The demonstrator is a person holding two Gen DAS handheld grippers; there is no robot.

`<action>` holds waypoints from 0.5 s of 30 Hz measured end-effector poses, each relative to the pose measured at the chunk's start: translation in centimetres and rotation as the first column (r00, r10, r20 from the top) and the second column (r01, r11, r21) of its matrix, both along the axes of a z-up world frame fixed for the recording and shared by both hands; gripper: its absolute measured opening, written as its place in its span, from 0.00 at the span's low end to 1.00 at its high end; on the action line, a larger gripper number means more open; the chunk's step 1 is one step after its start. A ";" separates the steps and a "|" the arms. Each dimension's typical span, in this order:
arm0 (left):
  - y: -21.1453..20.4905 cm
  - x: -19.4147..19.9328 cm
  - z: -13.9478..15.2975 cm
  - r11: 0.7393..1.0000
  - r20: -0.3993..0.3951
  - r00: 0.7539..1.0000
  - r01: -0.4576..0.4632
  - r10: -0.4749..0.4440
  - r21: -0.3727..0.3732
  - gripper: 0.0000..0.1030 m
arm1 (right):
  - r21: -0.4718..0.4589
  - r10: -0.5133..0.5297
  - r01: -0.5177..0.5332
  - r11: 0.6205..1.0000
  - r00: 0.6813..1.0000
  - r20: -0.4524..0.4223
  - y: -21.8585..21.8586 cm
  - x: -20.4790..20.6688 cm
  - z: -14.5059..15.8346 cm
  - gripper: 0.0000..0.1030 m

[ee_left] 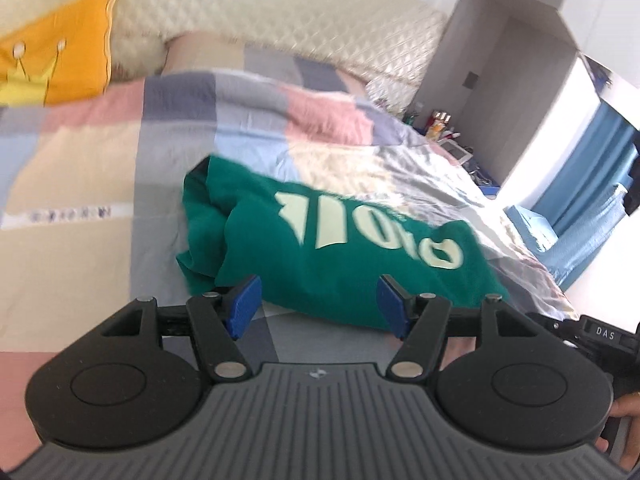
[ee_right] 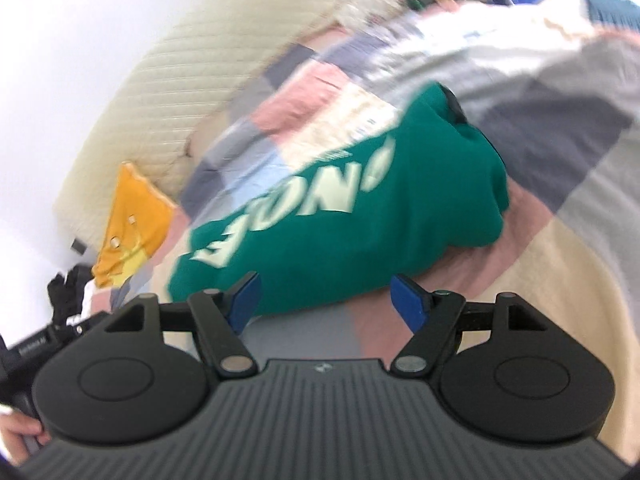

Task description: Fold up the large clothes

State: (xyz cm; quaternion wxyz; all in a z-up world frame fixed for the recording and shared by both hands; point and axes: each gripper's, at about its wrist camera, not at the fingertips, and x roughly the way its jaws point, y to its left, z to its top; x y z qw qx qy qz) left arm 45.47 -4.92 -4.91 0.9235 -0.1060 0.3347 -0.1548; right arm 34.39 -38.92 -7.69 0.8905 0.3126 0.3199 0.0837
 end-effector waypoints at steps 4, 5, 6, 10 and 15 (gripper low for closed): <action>-0.7 -5.5 4.2 0.998 0.071 0.997 0.023 -0.027 0.054 0.67 | -0.069 0.035 -0.030 0.997 0.996 0.079 1.9 -3.9 3.7 0.72; -0.9 -7.2 5.1 0.997 0.088 0.995 0.030 -0.036 0.066 0.67 | -0.090 0.043 -0.034 0.995 0.994 0.101 2.0 -4.5 3.4 0.72; -1.1 -8.7 6.0 0.996 0.101 0.994 0.038 -0.045 0.077 0.67 | -0.124 0.054 -0.039 0.992 0.991 0.122 2.7 -5.9 4.6 0.72; -1.5 -15.5 9.4 0.994 0.159 0.984 0.062 -0.076 0.094 0.67 | -0.249 0.095 -0.046 0.968 0.977 0.193 5.2 -9.6 7.2 0.72; -1.3 -23.2 11.1 0.991 0.244 0.966 0.058 -0.087 0.124 0.67 | -0.348 0.108 -0.015 0.937 0.962 0.250 7.9 -16.3 10.2 0.72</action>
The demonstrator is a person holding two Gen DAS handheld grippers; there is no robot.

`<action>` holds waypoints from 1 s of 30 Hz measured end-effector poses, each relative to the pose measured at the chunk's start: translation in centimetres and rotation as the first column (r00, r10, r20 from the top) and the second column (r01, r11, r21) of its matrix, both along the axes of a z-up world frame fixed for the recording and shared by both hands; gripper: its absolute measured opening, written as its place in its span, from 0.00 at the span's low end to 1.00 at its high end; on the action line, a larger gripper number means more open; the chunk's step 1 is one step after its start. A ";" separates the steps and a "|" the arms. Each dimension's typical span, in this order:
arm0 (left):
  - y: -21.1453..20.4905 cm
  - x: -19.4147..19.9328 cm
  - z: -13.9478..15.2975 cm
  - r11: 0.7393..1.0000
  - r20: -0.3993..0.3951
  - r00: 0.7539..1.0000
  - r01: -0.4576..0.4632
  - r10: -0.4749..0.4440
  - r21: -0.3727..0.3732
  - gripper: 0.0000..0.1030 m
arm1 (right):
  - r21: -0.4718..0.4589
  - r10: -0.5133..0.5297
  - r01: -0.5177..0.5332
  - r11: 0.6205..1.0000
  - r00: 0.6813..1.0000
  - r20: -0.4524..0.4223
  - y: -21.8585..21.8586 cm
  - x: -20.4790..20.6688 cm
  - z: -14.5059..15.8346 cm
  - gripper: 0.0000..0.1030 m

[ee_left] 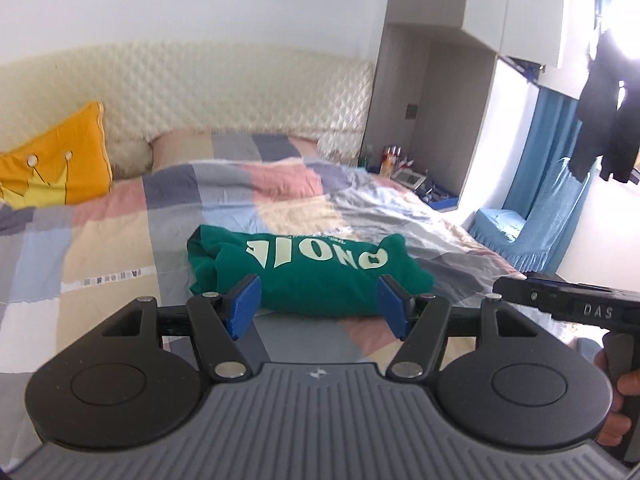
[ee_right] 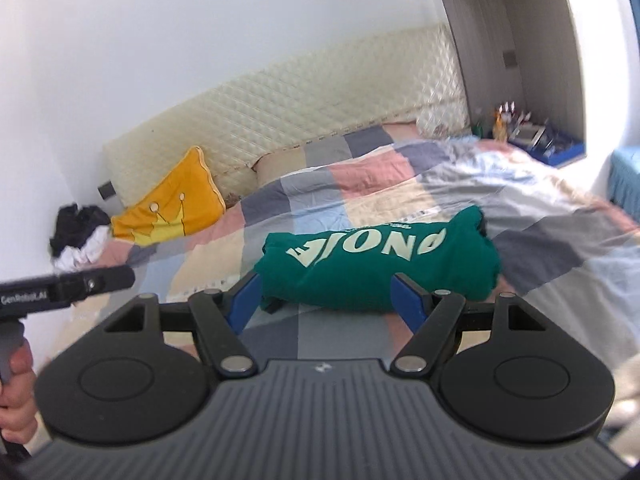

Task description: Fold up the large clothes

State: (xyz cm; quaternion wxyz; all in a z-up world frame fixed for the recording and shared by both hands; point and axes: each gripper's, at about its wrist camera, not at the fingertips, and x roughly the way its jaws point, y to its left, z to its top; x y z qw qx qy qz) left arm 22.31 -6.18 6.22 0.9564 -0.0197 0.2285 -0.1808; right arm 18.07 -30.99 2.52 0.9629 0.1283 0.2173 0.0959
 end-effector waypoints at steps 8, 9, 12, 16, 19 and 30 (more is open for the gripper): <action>1.5 -9.0 -0.9 1.000 0.087 0.996 -0.014 0.014 -0.002 0.67 | -0.075 -0.007 0.015 0.997 0.994 0.109 2.7 -8.5 -1.1 0.72; 1.7 -9.9 -1.2 1.000 0.104 0.994 -0.029 0.028 0.007 0.67 | -0.080 -0.007 0.017 0.997 0.993 0.119 3.0 -9.1 -1.5 0.72; 2.4 -12.4 -2.4 0.999 0.140 0.990 -0.033 0.027 0.041 0.67 | -0.071 -0.007 0.016 0.997 0.992 0.126 3.4 -10.5 -3.0 0.72; 3.5 -14.0 -4.1 0.999 0.147 0.989 -0.035 0.029 0.038 0.67 | -0.066 -0.012 0.019 0.998 0.993 0.118 4.0 -11.0 -5.1 0.72; 4.0 -14.1 -5.6 0.998 0.145 0.989 -0.043 0.037 0.039 0.67 | -0.101 -0.018 0.031 0.994 0.992 0.125 5.0 -10.3 -6.5 0.72; 5.2 -10.6 -10.3 0.998 0.104 0.993 -0.061 0.060 0.002 0.67 | -0.099 -0.045 0.055 0.994 0.994 0.103 5.7 -6.6 -9.6 0.71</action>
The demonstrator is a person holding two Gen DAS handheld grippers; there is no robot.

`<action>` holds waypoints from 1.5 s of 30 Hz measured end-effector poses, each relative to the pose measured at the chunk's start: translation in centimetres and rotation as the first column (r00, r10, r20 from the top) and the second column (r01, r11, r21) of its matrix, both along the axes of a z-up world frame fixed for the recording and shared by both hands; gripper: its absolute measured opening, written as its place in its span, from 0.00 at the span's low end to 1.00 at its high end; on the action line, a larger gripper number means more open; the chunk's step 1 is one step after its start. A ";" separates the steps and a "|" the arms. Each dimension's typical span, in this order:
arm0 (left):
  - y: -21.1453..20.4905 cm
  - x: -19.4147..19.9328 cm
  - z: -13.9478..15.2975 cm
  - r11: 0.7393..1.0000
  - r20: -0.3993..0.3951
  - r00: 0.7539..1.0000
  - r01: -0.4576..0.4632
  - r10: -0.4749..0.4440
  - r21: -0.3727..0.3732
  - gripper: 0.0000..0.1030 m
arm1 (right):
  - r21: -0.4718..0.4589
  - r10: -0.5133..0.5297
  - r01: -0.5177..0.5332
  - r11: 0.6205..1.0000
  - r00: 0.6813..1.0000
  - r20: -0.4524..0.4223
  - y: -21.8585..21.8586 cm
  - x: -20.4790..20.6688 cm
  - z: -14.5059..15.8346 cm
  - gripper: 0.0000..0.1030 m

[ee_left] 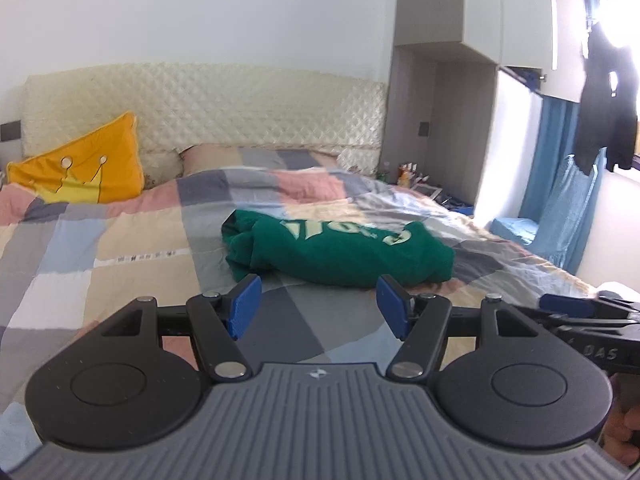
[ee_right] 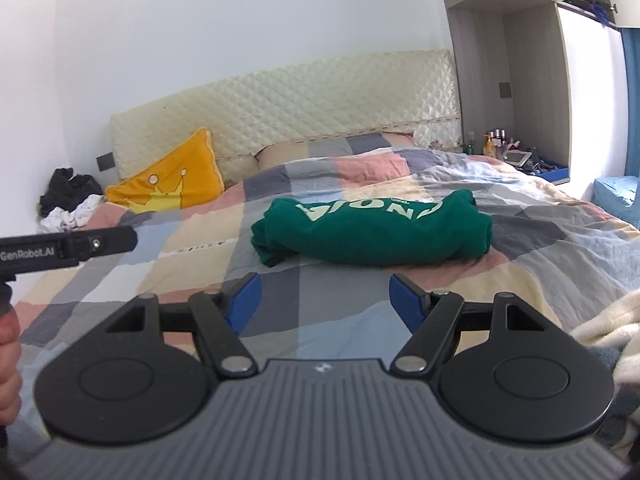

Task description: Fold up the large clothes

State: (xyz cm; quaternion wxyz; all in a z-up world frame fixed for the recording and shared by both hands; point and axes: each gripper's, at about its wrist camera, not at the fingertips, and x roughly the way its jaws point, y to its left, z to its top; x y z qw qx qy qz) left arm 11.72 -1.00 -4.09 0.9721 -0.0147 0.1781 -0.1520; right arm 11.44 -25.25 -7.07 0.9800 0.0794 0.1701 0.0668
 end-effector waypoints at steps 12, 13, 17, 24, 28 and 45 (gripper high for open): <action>-0.4 2.9 -2.5 1.000 -0.062 0.998 -0.015 0.015 -0.011 0.67 | 0.025 -0.037 0.038 0.999 0.999 -0.030 -0.9 0.6 -0.9 0.71; -0.5 2.9 -2.5 1.000 -0.062 0.998 -0.017 0.017 -0.011 0.67 | 0.021 -0.039 0.040 0.999 0.999 -0.030 -0.8 0.5 -0.9 0.71; -0.7 3.0 -2.6 0.999 -0.060 0.998 -0.032 0.030 -0.019 0.67 | 0.001 -0.047 0.047 0.999 0.999 -0.027 -0.5 0.4 -0.8 0.71; -0.4 3.0 -2.8 0.998 -0.056 0.997 -0.057 0.056 -0.016 0.67 | -0.016 -0.047 0.047 0.999 0.999 -0.018 0.0 0.0 -0.7 0.71; -0.5 2.8 -3.0 0.999 -0.071 0.996 -0.045 0.044 -0.011 0.73 | -0.028 -0.059 0.059 0.998 0.998 0.000 0.2 -0.2 -0.7 0.71; 0.0 2.0 -2.7 0.998 -0.068 0.996 -0.058 0.056 -0.024 0.98 | -0.015 -0.073 0.074 0.997 0.997 0.025 0.0 -0.7 -0.6 0.93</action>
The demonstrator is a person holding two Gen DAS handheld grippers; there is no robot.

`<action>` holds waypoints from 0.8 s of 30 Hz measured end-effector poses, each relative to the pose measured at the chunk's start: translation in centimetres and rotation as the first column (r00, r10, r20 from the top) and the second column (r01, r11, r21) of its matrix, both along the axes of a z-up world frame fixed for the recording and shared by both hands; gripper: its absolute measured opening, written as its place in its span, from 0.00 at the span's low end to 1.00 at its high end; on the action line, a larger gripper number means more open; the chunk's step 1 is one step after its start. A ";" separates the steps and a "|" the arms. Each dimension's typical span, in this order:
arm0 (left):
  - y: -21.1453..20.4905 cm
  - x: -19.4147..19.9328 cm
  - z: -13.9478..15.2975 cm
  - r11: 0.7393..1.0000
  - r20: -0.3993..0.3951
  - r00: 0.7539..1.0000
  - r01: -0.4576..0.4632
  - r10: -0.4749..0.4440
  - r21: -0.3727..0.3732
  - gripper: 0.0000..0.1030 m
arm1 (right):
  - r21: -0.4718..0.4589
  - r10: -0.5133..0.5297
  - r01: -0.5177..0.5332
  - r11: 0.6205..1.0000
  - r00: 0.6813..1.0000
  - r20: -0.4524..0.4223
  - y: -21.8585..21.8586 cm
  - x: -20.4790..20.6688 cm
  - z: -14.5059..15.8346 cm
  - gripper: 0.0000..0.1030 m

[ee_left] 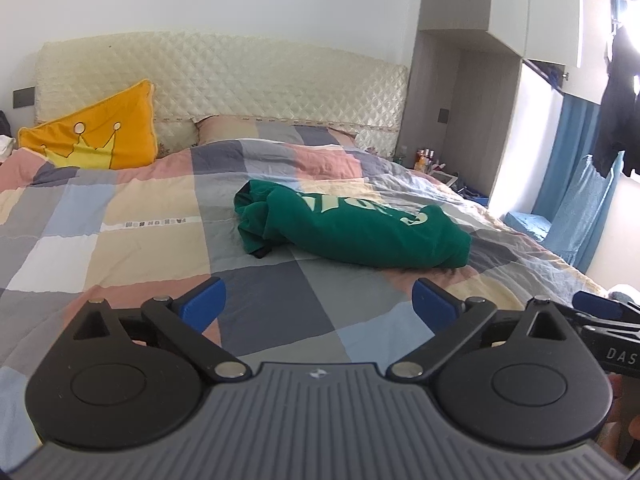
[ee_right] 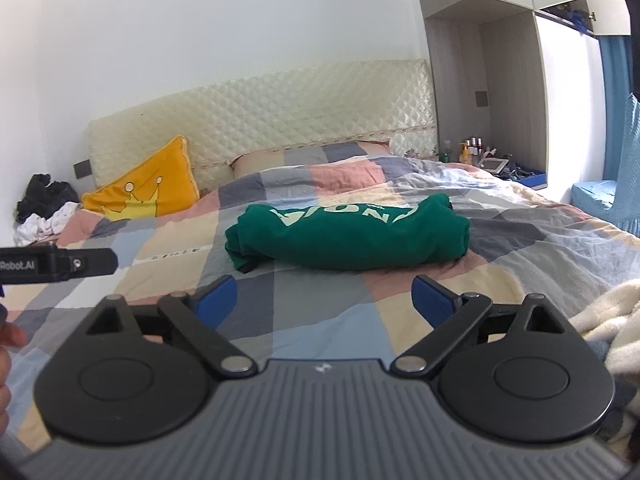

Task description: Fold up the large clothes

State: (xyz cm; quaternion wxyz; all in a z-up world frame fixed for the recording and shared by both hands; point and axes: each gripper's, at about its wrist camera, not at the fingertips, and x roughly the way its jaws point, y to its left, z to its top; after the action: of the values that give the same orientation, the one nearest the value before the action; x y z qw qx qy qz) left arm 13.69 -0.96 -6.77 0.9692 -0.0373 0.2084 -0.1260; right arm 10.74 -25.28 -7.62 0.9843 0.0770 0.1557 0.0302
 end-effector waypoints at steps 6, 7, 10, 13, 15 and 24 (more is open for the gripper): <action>0.3 0.2 -0.1 1.000 -0.012 1.000 -0.027 0.027 0.014 0.98 | -0.003 -0.013 0.013 1.000 0.999 -0.034 0.0 0.3 -0.1 0.93; 0.2 0.1 0.0 1.000 -0.012 1.000 -0.027 0.027 0.014 0.98 | -0.008 -0.015 0.015 1.000 0.999 -0.032 0.1 0.3 -0.2 0.93; 0.2 0.1 0.0 1.000 -0.018 1.000 -0.019 0.019 0.009 0.98 | -0.019 -0.010 0.010 1.000 0.999 -0.030 0.3 0.3 -0.2 0.93; 0.1 -0.1 0.0 1.000 -0.009 1.000 -0.026 0.026 0.016 0.98 | -0.018 -0.017 0.016 1.000 0.999 -0.028 0.3 0.3 -0.2 0.93; 0.0 -0.2 0.1 0.999 -0.007 1.000 -0.029 0.029 0.018 0.98 | -0.018 -0.017 0.017 1.000 0.999 -0.026 0.2 0.2 -0.2 0.93; -0.2 -0.2 0.0 0.999 -0.009 0.999 -0.037 0.037 0.017 0.98 | -0.011 -0.027 0.027 1.000 0.999 -0.035 0.2 0.5 -0.3 0.93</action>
State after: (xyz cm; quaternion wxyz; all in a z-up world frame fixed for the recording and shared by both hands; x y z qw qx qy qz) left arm 13.47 -1.17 -6.79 0.9707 -0.0336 0.2130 -0.1063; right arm 11.20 -25.11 -7.89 0.9821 0.0743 0.1722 0.0147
